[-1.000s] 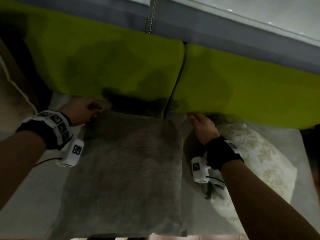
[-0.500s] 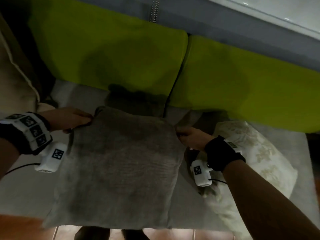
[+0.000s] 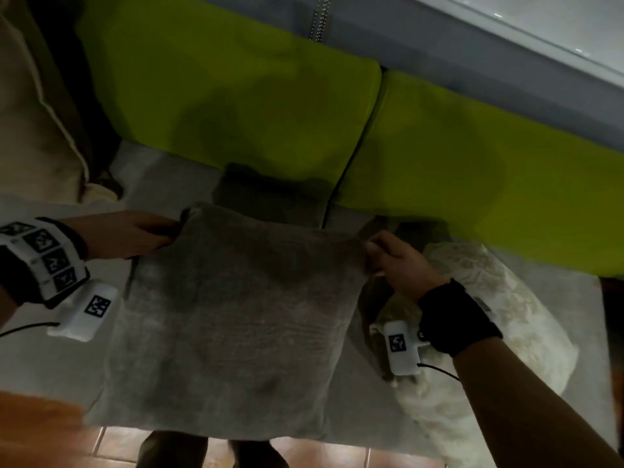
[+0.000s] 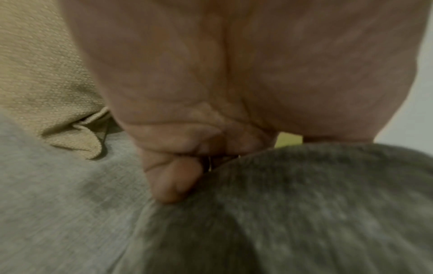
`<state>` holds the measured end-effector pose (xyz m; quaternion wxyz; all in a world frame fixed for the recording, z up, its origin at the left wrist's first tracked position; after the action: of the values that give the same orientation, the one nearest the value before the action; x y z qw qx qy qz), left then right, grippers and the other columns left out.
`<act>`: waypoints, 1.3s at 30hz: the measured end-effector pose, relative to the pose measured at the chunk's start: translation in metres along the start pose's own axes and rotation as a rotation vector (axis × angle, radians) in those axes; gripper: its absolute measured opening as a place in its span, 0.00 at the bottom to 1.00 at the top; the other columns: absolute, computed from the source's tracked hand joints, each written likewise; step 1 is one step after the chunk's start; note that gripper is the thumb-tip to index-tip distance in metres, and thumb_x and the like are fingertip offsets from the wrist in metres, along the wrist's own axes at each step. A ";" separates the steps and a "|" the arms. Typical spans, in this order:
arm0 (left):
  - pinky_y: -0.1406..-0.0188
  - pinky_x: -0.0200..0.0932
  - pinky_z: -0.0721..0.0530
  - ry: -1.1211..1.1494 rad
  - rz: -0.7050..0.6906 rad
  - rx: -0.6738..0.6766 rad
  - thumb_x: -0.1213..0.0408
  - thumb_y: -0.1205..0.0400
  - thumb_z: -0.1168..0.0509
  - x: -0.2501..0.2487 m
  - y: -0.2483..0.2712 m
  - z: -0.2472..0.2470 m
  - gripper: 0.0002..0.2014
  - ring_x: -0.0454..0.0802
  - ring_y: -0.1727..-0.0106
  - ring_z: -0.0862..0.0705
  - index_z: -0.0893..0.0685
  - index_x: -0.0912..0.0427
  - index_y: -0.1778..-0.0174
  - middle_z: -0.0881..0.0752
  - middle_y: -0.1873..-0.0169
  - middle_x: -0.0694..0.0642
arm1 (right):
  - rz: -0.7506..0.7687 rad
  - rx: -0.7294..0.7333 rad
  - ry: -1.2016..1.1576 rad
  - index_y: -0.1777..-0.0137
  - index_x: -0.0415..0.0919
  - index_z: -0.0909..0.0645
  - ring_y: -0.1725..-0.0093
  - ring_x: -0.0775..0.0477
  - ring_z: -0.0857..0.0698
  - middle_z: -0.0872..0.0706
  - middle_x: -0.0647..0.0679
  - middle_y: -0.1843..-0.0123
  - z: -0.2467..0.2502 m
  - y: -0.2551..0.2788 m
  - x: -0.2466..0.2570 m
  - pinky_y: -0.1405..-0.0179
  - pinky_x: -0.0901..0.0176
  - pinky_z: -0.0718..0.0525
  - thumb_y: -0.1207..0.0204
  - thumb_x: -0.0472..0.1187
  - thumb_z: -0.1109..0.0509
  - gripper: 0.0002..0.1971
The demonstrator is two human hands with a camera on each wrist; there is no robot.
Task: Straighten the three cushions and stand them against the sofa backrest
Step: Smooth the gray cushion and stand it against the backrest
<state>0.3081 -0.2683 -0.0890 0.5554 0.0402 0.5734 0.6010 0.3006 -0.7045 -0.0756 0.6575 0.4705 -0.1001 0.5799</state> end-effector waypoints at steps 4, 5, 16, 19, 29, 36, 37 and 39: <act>0.62 0.41 0.18 -0.059 -0.102 -0.074 0.33 0.34 0.36 0.006 0.005 0.010 0.18 0.45 0.57 0.14 0.16 0.28 0.49 0.12 0.55 0.37 | -0.046 -0.167 -0.338 0.57 0.60 0.19 0.55 0.48 0.14 0.15 0.45 0.56 -0.001 0.017 -0.017 0.56 0.49 0.13 0.11 0.41 0.35 0.15; 0.61 0.43 0.19 -0.102 -0.141 -0.086 0.33 0.34 0.38 0.006 0.006 0.011 0.17 0.45 0.58 0.15 0.18 0.28 0.50 0.13 0.57 0.36 | -0.063 -0.172 -0.412 0.54 0.57 0.19 0.55 0.49 0.14 0.15 0.45 0.54 -0.005 0.021 -0.018 0.58 0.53 0.14 0.12 0.38 0.34 0.12; 0.66 0.41 0.18 0.493 -0.145 -0.159 0.62 0.32 0.32 0.000 0.011 0.013 0.13 0.52 0.63 0.16 0.16 0.66 0.57 0.17 0.61 0.67 | -0.045 0.003 -0.701 0.52 0.40 0.19 0.67 0.49 0.15 0.12 0.47 0.62 0.007 0.018 0.004 0.71 0.61 0.17 0.23 0.15 0.42 0.20; 0.67 0.41 0.19 0.410 -0.095 -0.158 0.60 0.31 0.29 0.009 0.012 0.017 0.06 0.57 0.60 0.18 0.10 0.55 0.62 0.13 0.63 0.59 | -0.103 0.104 -0.514 0.51 0.43 0.17 0.61 0.49 0.14 0.11 0.50 0.60 0.004 0.018 -0.001 0.65 0.59 0.14 0.15 0.27 0.35 0.11; 0.40 0.50 0.16 0.008 0.026 0.061 0.27 0.40 0.30 0.003 0.022 -0.001 0.26 0.42 0.49 0.09 0.06 0.40 0.56 0.07 0.52 0.43 | 0.215 0.235 -0.100 0.52 0.55 0.12 0.51 0.50 0.13 0.12 0.53 0.53 -0.022 0.019 0.014 0.46 0.45 0.16 0.23 0.60 0.29 0.11; 0.32 0.54 0.18 0.124 0.009 0.164 0.31 0.40 0.29 0.011 0.033 -0.011 0.33 0.51 0.41 0.10 0.06 0.51 0.47 0.08 0.45 0.49 | -0.070 -0.403 0.024 0.53 0.51 0.20 0.52 0.40 0.16 0.17 0.53 0.61 0.018 0.011 -0.009 0.54 0.49 0.21 0.12 0.51 0.37 0.09; 0.32 0.54 0.18 0.062 -0.003 0.167 0.35 0.35 0.33 0.006 0.034 -0.014 0.32 0.51 0.41 0.11 0.08 0.53 0.44 0.08 0.45 0.49 | -0.073 -0.404 0.011 0.52 0.49 0.21 0.51 0.41 0.18 0.19 0.53 0.61 0.014 0.013 -0.007 0.54 0.53 0.25 0.11 0.48 0.37 0.09; 0.31 0.56 0.19 -0.041 -0.022 0.214 0.44 0.25 0.36 -0.003 0.038 -0.020 0.24 0.49 0.40 0.11 0.10 0.53 0.39 0.08 0.43 0.47 | -0.045 -0.375 -0.099 0.52 0.48 0.20 0.52 0.42 0.17 0.16 0.48 0.59 0.005 0.017 -0.008 0.55 0.53 0.24 0.11 0.48 0.37 0.09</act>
<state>0.2723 -0.2735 -0.0662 0.5660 0.1054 0.6233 0.5292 0.2860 -0.7149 -0.0698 0.7407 0.3697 -0.2280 0.5125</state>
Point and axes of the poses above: each hand's wrist, its own y-axis away from the middle knuckle, its own z-axis out of the back of the hand, x = y × z, the point moved 3 cm from there along -y, towards the middle knuckle
